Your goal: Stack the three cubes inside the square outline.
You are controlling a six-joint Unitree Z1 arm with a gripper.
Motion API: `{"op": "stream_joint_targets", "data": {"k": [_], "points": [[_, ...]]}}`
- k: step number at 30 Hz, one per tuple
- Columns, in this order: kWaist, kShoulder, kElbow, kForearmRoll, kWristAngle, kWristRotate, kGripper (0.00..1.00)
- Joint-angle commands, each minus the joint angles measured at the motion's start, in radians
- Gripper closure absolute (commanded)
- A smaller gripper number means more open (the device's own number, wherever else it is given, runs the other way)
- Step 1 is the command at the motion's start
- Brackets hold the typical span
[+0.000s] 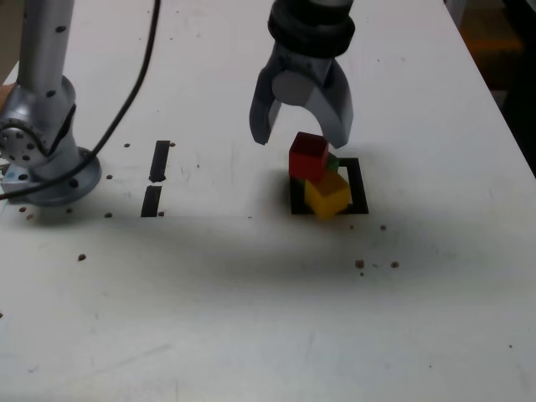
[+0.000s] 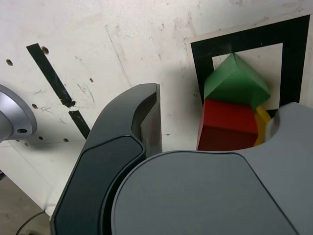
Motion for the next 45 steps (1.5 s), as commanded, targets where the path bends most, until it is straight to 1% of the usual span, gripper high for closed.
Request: {"op": "stream_joint_targets", "data": {"k": [1, 4, 7, 12, 16, 19, 23, 25, 27, 31, 39, 42, 45], "points": [[-0.001, -0.01, -0.002, 0.005, -0.012, 0.002, 0.01], [-0.009, -0.023, -0.005, 0.008, -0.029, -0.003, 0.01], [-0.022, -0.025, -0.01, 0.008, -0.035, -0.009, 0.01], [-0.037, -0.006, -0.001, -0.012, -0.034, -0.004, 0.11], [-0.039, 0.017, 0.024, -0.071, -0.026, 0.019, 0.16], [-0.039, 0.033, 0.024, -0.083, -0.009, 0.022, 0.25], [-0.039, 0.039, 0.018, -0.084, 0.014, 0.022, 0.42], [-0.039, 0.039, 0.018, -0.084, 0.016, 0.022, 0.51], [-0.039, 0.042, 0.021, -0.083, 0.008, 0.023, 0.58], [-0.039, 0.042, 0.022, -0.083, -0.002, 0.028, 0.64], [-0.04, 0.02, -0.01, -0.076, 0.004, 0.043, 0.79], [-0.041, 0.01, -0.068, -0.048, 0.012, 0.04, 0.81], [-0.043, 0.016, -0.179, -0.009, 0.023, 0.03, 0.81]]}}
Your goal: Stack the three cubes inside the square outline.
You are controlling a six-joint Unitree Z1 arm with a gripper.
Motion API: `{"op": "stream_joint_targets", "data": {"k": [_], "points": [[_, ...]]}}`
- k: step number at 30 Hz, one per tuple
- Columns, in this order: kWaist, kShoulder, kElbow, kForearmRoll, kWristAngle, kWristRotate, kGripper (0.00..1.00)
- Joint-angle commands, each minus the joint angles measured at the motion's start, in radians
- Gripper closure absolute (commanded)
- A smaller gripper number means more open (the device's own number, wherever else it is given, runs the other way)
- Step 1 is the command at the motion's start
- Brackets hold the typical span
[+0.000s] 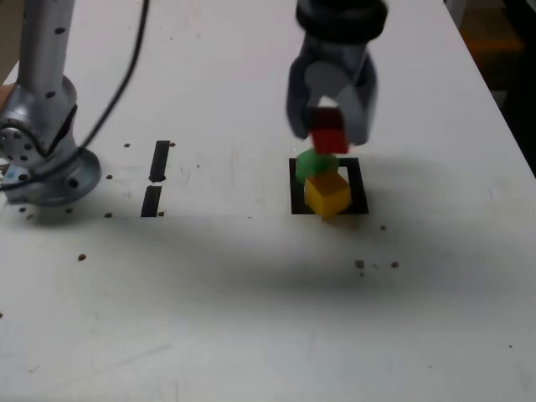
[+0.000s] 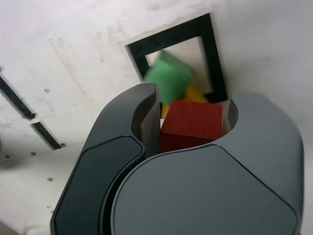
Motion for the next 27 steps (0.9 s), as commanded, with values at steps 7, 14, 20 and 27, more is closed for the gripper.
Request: {"op": "stream_joint_targets", "data": {"k": [7, 14, 20, 27], "points": [[-0.007, 0.084, -0.244, 0.027, 0.013, -0.032, 0.81], [-0.007, 0.147, -0.218, -0.013, 0.025, -0.106, 0.81], [-0.008, 0.153, -0.129, -0.071, 0.04, -0.167, 0.81], [-0.012, 0.156, -0.108, -0.109, 0.043, -0.189, 0.81]]}}
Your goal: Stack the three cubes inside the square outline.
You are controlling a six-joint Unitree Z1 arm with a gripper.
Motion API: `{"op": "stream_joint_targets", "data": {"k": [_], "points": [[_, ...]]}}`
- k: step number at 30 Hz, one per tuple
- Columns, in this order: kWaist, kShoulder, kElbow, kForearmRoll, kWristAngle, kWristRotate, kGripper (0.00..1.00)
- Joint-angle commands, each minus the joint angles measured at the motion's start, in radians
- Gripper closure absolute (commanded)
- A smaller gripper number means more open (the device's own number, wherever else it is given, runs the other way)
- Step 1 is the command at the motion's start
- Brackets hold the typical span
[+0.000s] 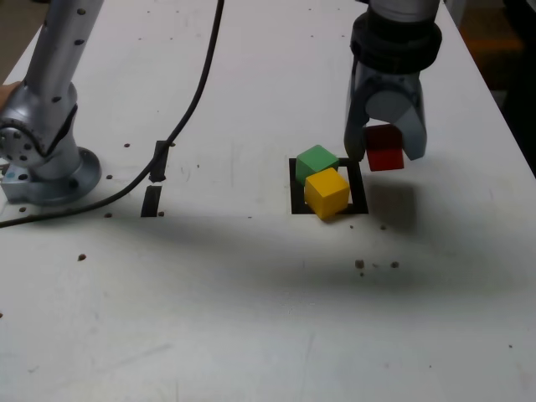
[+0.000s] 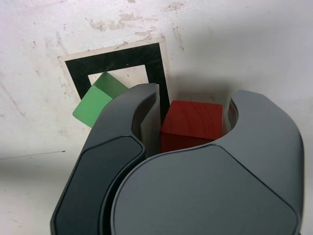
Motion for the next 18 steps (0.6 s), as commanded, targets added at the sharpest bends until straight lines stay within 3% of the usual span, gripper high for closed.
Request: {"op": "stream_joint_targets", "data": {"k": [1, 18], "points": [[-0.003, 0.005, 0.006, -0.006, 0.002, -0.004, 0.81], [-0.003, 0.006, 0.12, -0.038, -0.025, -0.127, 0.81]]}}
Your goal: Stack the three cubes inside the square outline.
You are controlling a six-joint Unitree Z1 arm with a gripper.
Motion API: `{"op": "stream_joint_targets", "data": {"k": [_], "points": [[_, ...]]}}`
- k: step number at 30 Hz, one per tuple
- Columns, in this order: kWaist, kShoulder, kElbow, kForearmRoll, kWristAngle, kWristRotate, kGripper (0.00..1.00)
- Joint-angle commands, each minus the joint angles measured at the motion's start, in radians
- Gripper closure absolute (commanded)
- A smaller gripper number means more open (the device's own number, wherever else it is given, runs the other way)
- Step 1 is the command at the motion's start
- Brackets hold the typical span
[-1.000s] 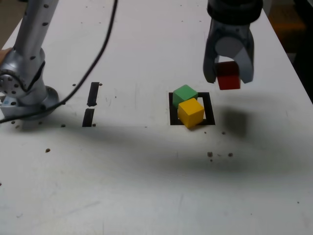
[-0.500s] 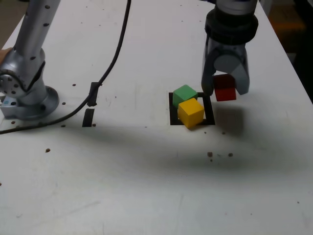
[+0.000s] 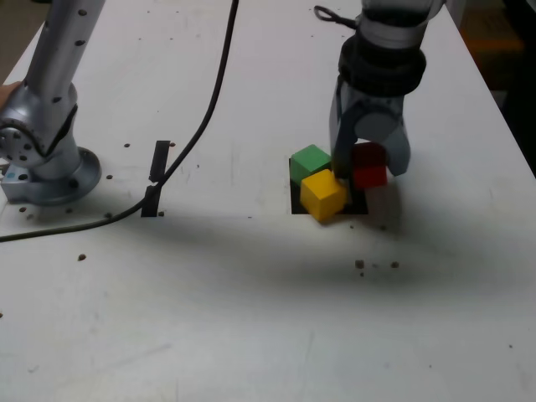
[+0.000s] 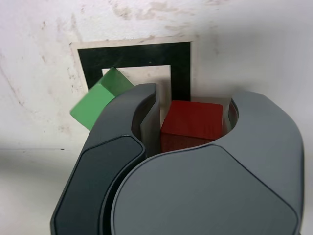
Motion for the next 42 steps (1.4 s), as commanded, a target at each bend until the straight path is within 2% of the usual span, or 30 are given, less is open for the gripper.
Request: {"op": "stream_joint_targets", "data": {"k": [1, 5, 12, 21, 23, 25, 28, 31, 33, 36, 42], "points": [[-0.003, -0.002, 0.01, 0.006, -0.006, -0.015, 0.81], [-0.003, -0.005, 0.027, 0.04, -0.009, -0.039, 0.81], [-0.003, -0.02, 0.045, 0.152, -0.009, -0.076, 0.81], [-0.002, -0.019, 0.142, 0.198, -0.084, -0.141, 0.81], [-0.005, -0.028, 0.137, 0.204, -0.072, -0.154, 0.81], [-0.01, -0.048, 0.121, 0.219, -0.037, -0.174, 0.81], [-0.026, -0.088, 0.083, 0.258, 0.041, -0.208, 0.81], [-0.061, -0.123, 0.0, 0.294, 0.146, -0.225, 0.81], [-0.074, -0.124, -0.03, 0.28, 0.168, -0.217, 0.81], [-0.082, -0.11, -0.049, 0.225, 0.162, -0.19, 0.81], [-0.083, -0.055, -0.046, 0.097, 0.095, -0.15, 0.81]]}}
